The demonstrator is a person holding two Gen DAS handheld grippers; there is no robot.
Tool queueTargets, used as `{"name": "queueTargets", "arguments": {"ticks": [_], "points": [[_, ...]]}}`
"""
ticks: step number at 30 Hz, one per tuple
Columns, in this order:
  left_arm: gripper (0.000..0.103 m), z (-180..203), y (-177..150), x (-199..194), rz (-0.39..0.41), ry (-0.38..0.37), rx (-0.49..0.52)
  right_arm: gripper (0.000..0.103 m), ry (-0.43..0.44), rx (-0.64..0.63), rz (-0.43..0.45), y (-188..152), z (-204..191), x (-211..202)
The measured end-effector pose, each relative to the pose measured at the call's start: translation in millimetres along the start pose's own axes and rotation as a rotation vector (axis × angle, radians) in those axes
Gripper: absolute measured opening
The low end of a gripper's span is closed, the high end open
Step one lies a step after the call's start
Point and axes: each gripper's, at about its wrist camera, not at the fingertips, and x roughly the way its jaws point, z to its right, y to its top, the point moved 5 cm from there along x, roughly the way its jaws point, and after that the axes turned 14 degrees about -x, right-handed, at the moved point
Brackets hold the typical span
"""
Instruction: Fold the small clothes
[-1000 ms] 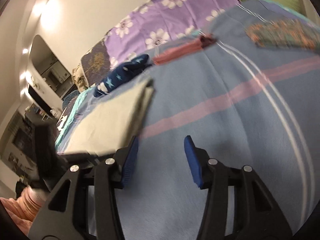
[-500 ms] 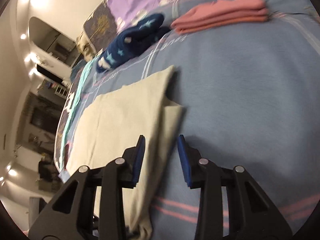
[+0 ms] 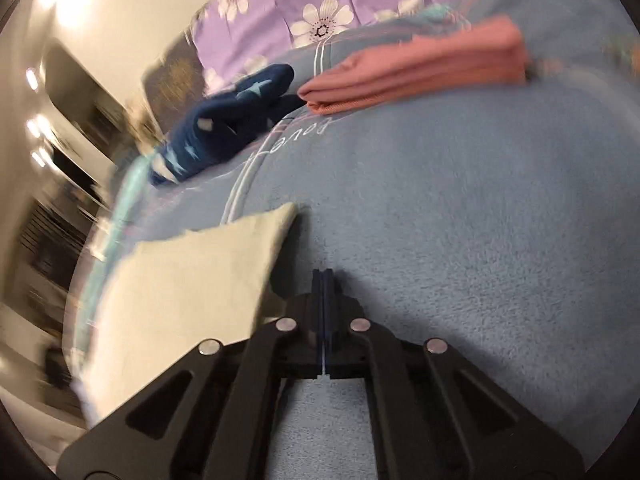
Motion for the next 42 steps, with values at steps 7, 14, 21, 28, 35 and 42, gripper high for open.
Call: {"name": "queueTargets", "arguments": {"ticks": [7,14,21,28,35,42], "points": [[0.022,8,-1,-16,0.006,0.056,0.031,0.009,0.038,-0.111,0.016,-1,-28,-51],[0.038,9,-9,-6,0.012,0.178,0.083,0.036,0.052,-0.231,-0.139,-42,-62,-40],[0.021,13,-2,3,0.034,0.07,0.126,0.016,-0.009,-0.162,-0.11,-47,-44,-38],[0.021,10,-6,-7,0.031,-0.031,0.079,0.007,-0.094,-0.193,-0.032,-45,-65,-66],[0.027,-4,-21,-47,0.073,-0.063,0.039,0.012,-0.175,-0.362,-0.16,-91,-86,-41],[0.038,-125,-42,-138,0.289,0.096,-0.184,0.013,-0.364,-0.257,-0.097,-82,-86,-74]]}}
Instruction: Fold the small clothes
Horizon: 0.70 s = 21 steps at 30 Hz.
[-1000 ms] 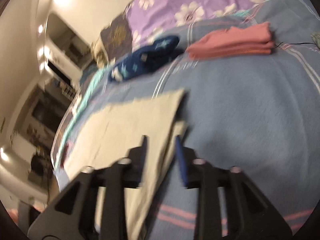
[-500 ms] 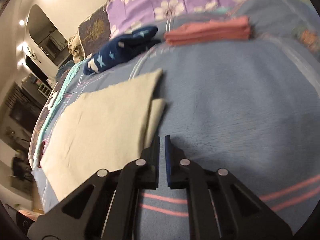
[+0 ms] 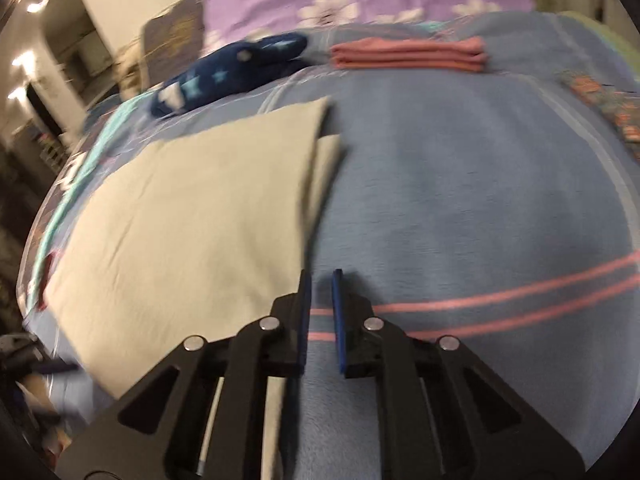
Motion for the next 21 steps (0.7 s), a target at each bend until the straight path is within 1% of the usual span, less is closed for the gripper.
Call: {"name": "queueTargets", "arguments": {"ticks": [1,5,6,7,10,12,13,15,16,17,19,21], "points": [[0.038,-32,-3,-16,0.033,0.037,-0.053,0.013,0.0,-0.008,0.006,1,-5,-2],[0.038,-135,0,-66,0.151,0.181,-0.252,0.013,0.012,-0.108,0.038,19,-51,-17],[0.038,-152,-2,-78,0.174,0.205,-0.292,0.016,0.019,-0.127,0.041,23,-60,-17],[0.037,-168,-15,-100,0.199,0.226,-0.329,0.019,0.03,-0.153,0.043,29,-76,-14],[0.036,-206,-31,-135,0.25,0.257,-0.385,0.024,0.071,-0.245,0.027,46,-130,0],[0.035,-221,-40,-147,0.264,0.235,-0.414,0.025,0.095,-0.292,0.008,57,-160,11],[0.033,-228,-49,-155,0.265,0.206,-0.425,0.027,0.108,-0.315,-0.001,62,-176,17],[0.033,-234,-59,-159,0.251,0.127,-0.425,0.029,0.133,-0.367,-0.02,69,-209,27],[0.033,-235,-62,-156,0.231,0.071,-0.416,0.03,0.145,-0.402,-0.029,74,-227,32],[0.033,-236,-63,-153,0.225,0.038,-0.404,0.031,0.15,-0.426,-0.034,77,-241,36],[0.033,-237,-64,-147,0.214,0.025,-0.381,0.033,0.158,-0.474,-0.045,82,-267,41],[0.036,-240,-60,-138,0.201,0.017,-0.38,0.034,0.165,-0.506,-0.058,85,-284,46]]}}
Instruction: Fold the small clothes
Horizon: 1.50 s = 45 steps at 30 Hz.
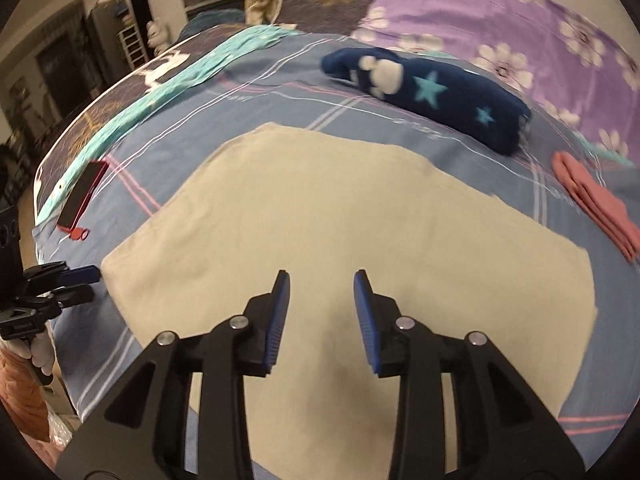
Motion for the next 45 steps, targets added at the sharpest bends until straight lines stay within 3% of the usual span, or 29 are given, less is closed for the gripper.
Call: {"name": "queueTargets", "arguments": {"ticks": [5,9,14,22,26,29,30,31,33,34,36,38,40,45], "points": [[0.037,-3,6,14,-0.064,-0.067,0.013,0.039,0.003,-0.06,-0.044,18,-21,22],[0.037,26,7,24,-0.091,-0.154,0.088,0.039,0.007,-0.049,-0.073,34,-25,43],[0.037,39,7,19,-0.056,-0.183,0.127,0.039,0.022,-0.048,-0.079,59,-31,58],[0.037,40,3,23,-0.084,-0.215,0.126,0.043,0.075,-0.064,-0.109,120,-56,100],[0.037,51,5,13,-0.072,-0.249,0.16,0.047,0.025,-0.129,-0.184,140,-78,133],[0.037,52,5,17,-0.089,-0.245,0.165,0.052,-0.066,-0.194,-0.238,147,-88,159],[0.037,52,3,21,-0.101,-0.241,0.164,0.04,-0.104,-0.224,-0.247,148,-91,166],[0.035,51,2,24,-0.106,-0.235,0.162,0.011,-0.146,-0.248,-0.253,149,-91,171],[0.008,44,2,28,-0.114,-0.184,0.16,0.004,-0.131,-0.219,-0.202,158,-88,167],[0.001,36,2,29,-0.123,-0.145,0.151,0.003,-0.101,-0.193,-0.177,161,-86,164],[0.001,21,-1,28,-0.159,-0.112,0.128,0.002,-0.049,-0.123,-0.154,166,-78,163],[0.001,2,-11,29,-0.186,-0.032,0.139,0.002,-0.006,-0.089,-0.168,162,-73,173],[0.001,-8,-15,25,-0.198,-0.052,0.099,0.002,0.035,-0.065,-0.147,158,-71,180],[0.001,-6,-15,22,-0.183,-0.018,0.133,0.0,0.123,0.049,-0.057,170,-66,165]]}}
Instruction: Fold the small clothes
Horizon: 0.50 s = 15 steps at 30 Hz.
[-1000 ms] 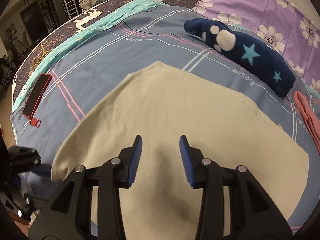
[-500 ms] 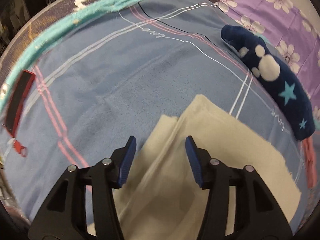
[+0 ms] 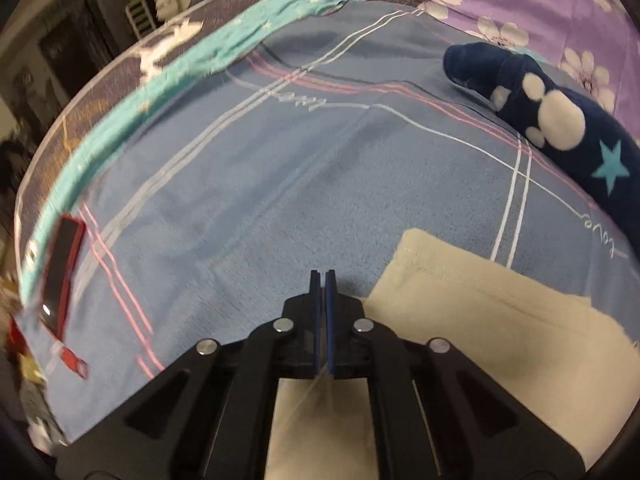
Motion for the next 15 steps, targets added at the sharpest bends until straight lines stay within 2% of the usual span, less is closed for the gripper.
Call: {"name": "queueTargets", "arguments": {"ticks": [2,4,6,7,8,10,13,15], "points": [[0.001,2,2,-5,0.016,-0.015,-0.003,0.0,0.009,-0.021,0.023,6,-4,-10],[0.002,1,3,-13,0.043,-0.042,-0.023,0.006,-0.016,-0.05,0.017,6,-5,-18],[0.008,-5,8,-20,0.071,-0.069,-0.065,0.009,-0.041,-0.11,0.012,2,-11,-26],[0.013,-11,11,-23,0.089,-0.062,-0.087,0.014,-0.048,-0.142,0.004,-1,-15,-28],[0.013,-16,14,-21,0.093,-0.045,-0.101,0.019,-0.061,-0.181,-0.01,-3,-22,-29],[0.014,-24,23,-10,0.076,-0.035,-0.13,0.041,-0.1,-0.234,-0.037,-6,-30,-26],[0.028,-29,37,12,0.009,-0.103,-0.166,0.051,-0.147,-0.295,-0.115,-10,-40,-6],[0.032,-27,50,20,-0.005,-0.136,-0.168,0.051,-0.192,-0.322,-0.172,-16,-42,14]]}}
